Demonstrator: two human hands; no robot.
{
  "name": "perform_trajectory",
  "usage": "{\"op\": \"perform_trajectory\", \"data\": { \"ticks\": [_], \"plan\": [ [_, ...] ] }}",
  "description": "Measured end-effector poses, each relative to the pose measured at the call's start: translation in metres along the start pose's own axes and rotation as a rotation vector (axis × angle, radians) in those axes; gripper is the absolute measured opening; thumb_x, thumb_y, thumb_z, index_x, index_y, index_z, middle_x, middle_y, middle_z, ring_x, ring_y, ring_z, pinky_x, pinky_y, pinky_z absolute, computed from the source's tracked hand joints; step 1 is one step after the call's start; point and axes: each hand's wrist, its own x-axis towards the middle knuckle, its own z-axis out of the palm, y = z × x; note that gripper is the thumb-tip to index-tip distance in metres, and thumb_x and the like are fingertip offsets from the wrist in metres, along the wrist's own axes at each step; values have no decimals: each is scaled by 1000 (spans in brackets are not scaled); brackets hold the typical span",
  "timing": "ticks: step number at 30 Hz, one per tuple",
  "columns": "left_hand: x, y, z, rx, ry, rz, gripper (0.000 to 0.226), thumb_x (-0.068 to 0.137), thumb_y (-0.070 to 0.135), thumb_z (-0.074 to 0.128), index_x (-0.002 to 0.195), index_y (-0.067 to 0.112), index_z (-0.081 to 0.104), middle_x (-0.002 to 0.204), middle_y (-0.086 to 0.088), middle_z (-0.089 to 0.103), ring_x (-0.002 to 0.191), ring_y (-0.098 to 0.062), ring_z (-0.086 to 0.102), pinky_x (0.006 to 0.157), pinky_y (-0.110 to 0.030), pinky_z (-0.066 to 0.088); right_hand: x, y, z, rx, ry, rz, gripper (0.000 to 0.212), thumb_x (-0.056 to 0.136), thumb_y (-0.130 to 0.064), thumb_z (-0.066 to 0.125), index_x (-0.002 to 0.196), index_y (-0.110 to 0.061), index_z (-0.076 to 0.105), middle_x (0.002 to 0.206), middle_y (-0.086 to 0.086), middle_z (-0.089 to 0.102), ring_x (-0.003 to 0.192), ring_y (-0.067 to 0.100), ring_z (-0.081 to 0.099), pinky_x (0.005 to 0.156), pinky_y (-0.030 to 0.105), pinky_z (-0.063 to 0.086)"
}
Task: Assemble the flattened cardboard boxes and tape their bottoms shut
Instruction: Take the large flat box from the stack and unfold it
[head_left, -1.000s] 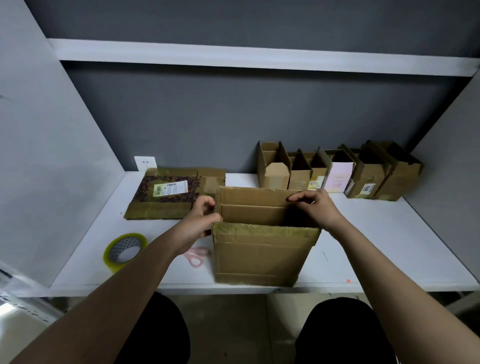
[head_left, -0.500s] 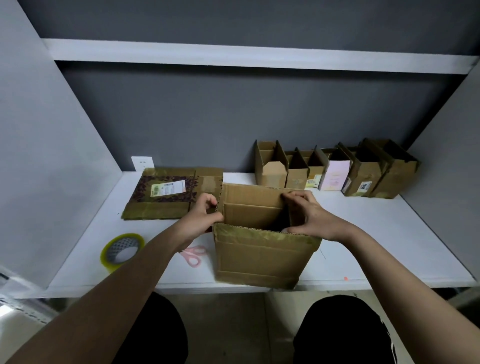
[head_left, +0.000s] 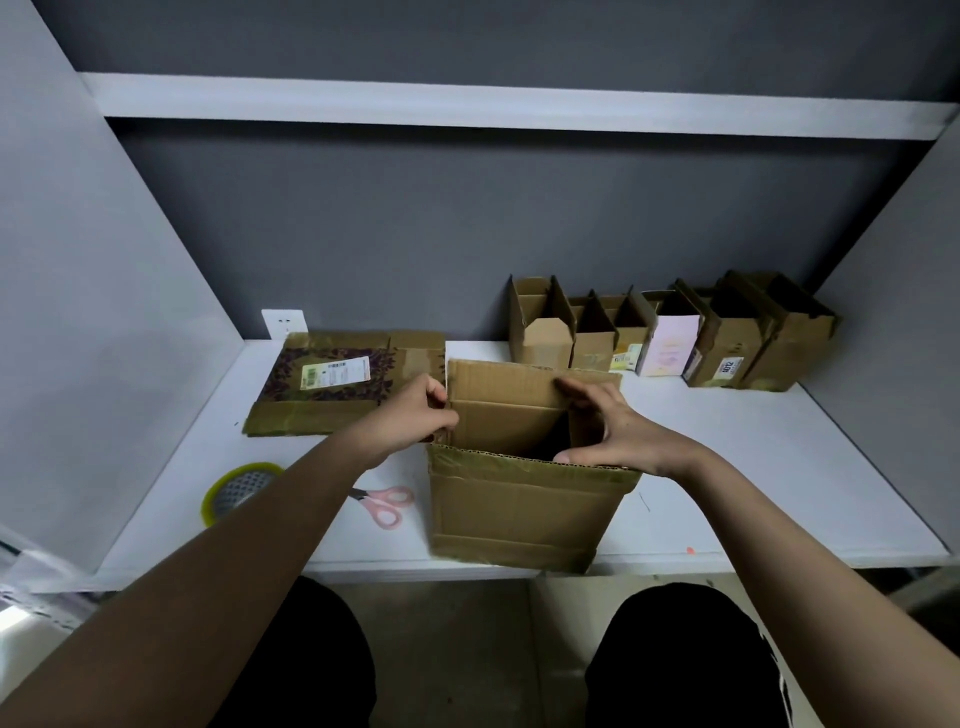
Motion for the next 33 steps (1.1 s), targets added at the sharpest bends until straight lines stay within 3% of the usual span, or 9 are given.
{"op": "perform_trajectory", "data": {
  "ticks": [3, 5, 10, 14, 17, 22, 26, 29, 33],
  "plan": [
    [0, -4, 6, 59, -83, 64, 28, 75, 44, 71, 94, 26, 61, 114, -6, 54, 101, -15, 58, 96, -34, 46, 3, -3, 1, -14, 5, -3, 105, 61, -55, 73, 148, -36, 17, 148, -6, 18, 136, 17, 26, 113, 39, 33],
    [-2, -2, 11, 102, -117, 73, 23, 84, 48, 62, 98, 30, 68, 126, -1, 47, 119, -16, 47, 109, -40, 34, 2, -3, 1, -3, 21, -13, 102, 65, -52, 77, 148, -34, 21, 147, -5, 21, 133, 15, 30, 111, 38, 34],
    [-10, -11, 12, 42, -125, 119, 47, 98, 53, 30, 110, 30, 69, 134, 14, 44, 130, -7, 26, 109, -34, 15, -15, 4, 0, 330, 292, -50, 35, 85, -33, 65, 118, -21, 61, 118, -1, 63, 113, 10, 58, 102, 29, 44],
    [-22, -27, 9, -59, -177, 137, 56, 76, 81, 38, 111, 47, 65, 148, 18, 32, 133, 2, 24, 108, -30, 13, -43, 19, 10, 384, 267, -41, 29, 94, -38, 50, 106, -19, 68, 110, -11, 67, 109, -2, 56, 95, 20, 37],
    [-23, -36, 19, -153, -145, 157, 39, 87, 60, 49, 117, 39, 63, 147, 22, 32, 138, 0, 25, 108, -26, 18, -46, 31, 23, 348, 313, -30, 31, 87, -49, 59, 103, -25, 71, 117, -18, 64, 120, 2, 49, 103, 27, 34],
    [-27, -33, 38, -245, 8, 143, 44, 97, 43, 39, 138, 31, 46, 140, 15, 42, 129, -1, 34, 101, -18, 26, -43, 31, 37, 292, 371, 22, 37, 91, -49, 36, 115, -39, 63, 117, -33, 46, 125, -1, 33, 108, 23, 21],
    [-27, -34, 45, -221, 225, 175, 29, 97, 31, 47, 122, 24, 59, 115, 16, 59, 112, -4, 53, 78, -4, 38, -28, 31, 42, 283, 588, 35, 17, 97, -36, 49, 106, -34, 63, 107, -22, 58, 116, 9, 49, 92, 22, 38],
    [-22, -40, 46, -194, 402, 170, 57, 87, 20, 66, 137, 26, 38, 123, 11, 49, 108, -10, 55, 75, -13, 42, -15, 29, 44, 382, 702, 46, 51, 89, -29, 65, 131, -27, 38, 120, -6, 50, 113, 13, 53, 81, 18, 45],
    [-12, -37, 44, -277, 251, 167, 89, 90, 8, 60, 149, 38, 1, 152, 2, 19, 129, -20, 38, 96, -26, 38, -8, 32, 38, 478, 563, 22, 95, 79, -37, 72, 150, -39, 9, 144, -9, 29, 124, 9, 41, 92, 21, 42]
  ]
}}
